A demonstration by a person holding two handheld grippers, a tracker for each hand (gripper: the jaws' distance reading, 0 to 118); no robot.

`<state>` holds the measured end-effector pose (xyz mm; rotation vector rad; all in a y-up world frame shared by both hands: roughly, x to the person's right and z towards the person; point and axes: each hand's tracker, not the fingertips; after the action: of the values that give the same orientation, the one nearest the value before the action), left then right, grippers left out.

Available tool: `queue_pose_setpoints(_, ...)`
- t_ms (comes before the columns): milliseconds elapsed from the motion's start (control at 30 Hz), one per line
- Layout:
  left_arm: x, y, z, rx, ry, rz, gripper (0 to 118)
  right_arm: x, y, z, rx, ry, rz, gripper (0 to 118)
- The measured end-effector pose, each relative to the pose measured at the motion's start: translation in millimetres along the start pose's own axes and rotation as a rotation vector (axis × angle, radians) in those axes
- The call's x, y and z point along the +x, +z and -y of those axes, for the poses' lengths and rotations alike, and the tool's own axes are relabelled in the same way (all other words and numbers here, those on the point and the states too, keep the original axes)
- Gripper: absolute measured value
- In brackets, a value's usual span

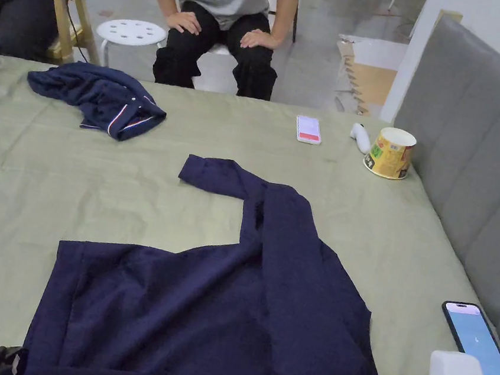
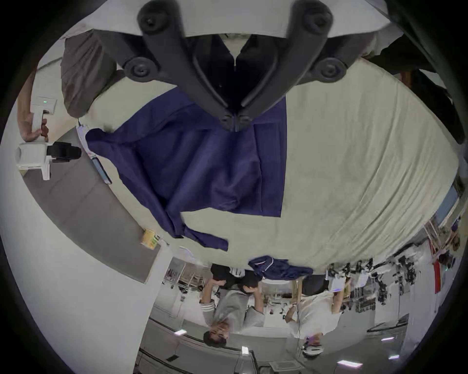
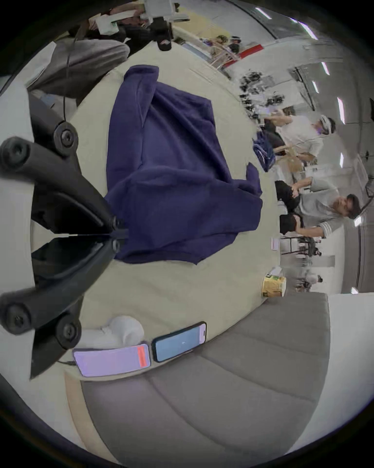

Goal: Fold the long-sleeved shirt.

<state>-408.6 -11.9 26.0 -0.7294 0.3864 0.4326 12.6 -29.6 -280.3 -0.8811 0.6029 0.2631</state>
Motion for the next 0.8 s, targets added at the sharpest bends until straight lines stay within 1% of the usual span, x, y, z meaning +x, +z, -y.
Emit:
queue_pose_setpoints(33,-0.7,1.5,-2.2,0.003,0.007,0.002,4,1.3,-0.9,-0.8,0.004,-0.003,0.008,0)
queue_pose_setpoints(67,-1.9,-7.5,2.7,-0.001,0.003,-0.001,4,3.5,-2.4,-1.4,0.005,-0.011,0.012,2)
queue_pose_setpoints(100,-2.6,-11.1,2.6,-0.001,0.001,0.001,4,6.8,-5.2,-1.8,0.0,-0.031,0.015,29)
queue_pose_setpoints(133,-3.0,-13.6,1.2,-0.009,-0.01,-0.001,4,8.7,-8.0,-0.6,-0.013,-0.055,0.01,67)
queue_pose_setpoints(167,-3.6,-16.1,0.0,-0.015,-0.016,-0.003,4,10.5,-14.6,0.3,-0.047,-0.06,0.008,102)
queue_pose_setpoints(200,-7.3,-20.2,0.0,-0.016,-0.016,0.001,4,11.5,-22.4,2.2,-0.077,-0.058,0.012,118)
queue_pose_setpoints(233,-9.8,-24.3,-1.6,-0.019,-0.015,-0.001,4,12.6,-29.5,4.4,-0.084,-0.044,0.003,117)
queue_pose_setpoints(267,-11.8,-28.2,-3.8,-0.023,-0.013,-0.001,4,12.5,-34.4,7.6,-0.092,-0.041,-0.019,112)
queue_pose_setpoints(300,-13.9,-32.5,-6.7,-0.027,-0.014,-0.001,4,13.2,-43.0,9.1,-0.106,-0.04,-0.007,108)
queue_pose_setpoints(333,-3.2,-33.2,-6.5,-0.016,-0.041,-0.019,4,14.5,-54.1,10.4,-0.135,-0.055,0.006,106)
queue_pose_setpoints(400,2.9,-41.1,-11.7,-0.025,-0.046,-0.015,4,18.2,-70.4,13.5,-0.172,-0.087,0.017,99)
queue_pose_setpoints(433,4.4,-46.1,-15.3,-0.031,-0.055,-0.013,4,19.8,-77.9,14.2,-0.18,-0.101,0.019,93)
queue_pose_setpoints(467,-7.6,-53.5,-22.8,-0.041,-0.047,-0.001,4,21.3,-84.8,14.8,-0.179,-0.114,0.016,75)
queue_pose_setpoints(533,-14.0,-68.3,-35.4,-0.046,-0.06,0.005,4,21.9,-96.5,14.8,-0.187,-0.137,-0.012,37)
queue_pose_setpoints(600,-9.1,-81.9,-48.2,-0.052,-0.066,-0.001,4,17.9,-109.2,15.8,-0.217,-0.137,-0.053,28)
queue_pose_setpoints(633,-9.3,-91.0,-55.7,-0.057,-0.065,0.005,4,13.2,-112.8,16.2,-0.223,-0.124,-0.039,24)
queue_pose_setpoints(667,-10.9,-100.3,-64.0,-0.056,-0.06,0.002,11,8.8,-114.3,16.0,-0.228,-0.077,-0.022,18)
queue_pose_setpoints(700,-12.5,-109.9,-72.4,-0.059,-0.055,0.004,29,5.5,-115.8,16.0,-0.218,-0.046,-0.014,13)
queue_pose_setpoints(733,-14.6,-121.1,-83.2,-0.062,-0.052,-0.001,55,3.5,-117.8,16.0,-0.226,-0.045,-0.013,11)
queue_pose_setpoints(767,-15.7,-132.5,-92.1,-0.069,-0.06,-0.015,90,2.9,-119.4,15.6,-0.232,-0.043,-0.013,10)
queue_pose_setpoints(800,-17.5,-146.0,-102.3,-0.075,-0.069,-0.022,105,2.0,-119.2,14.5,-0.235,-0.034,-0.01,10)
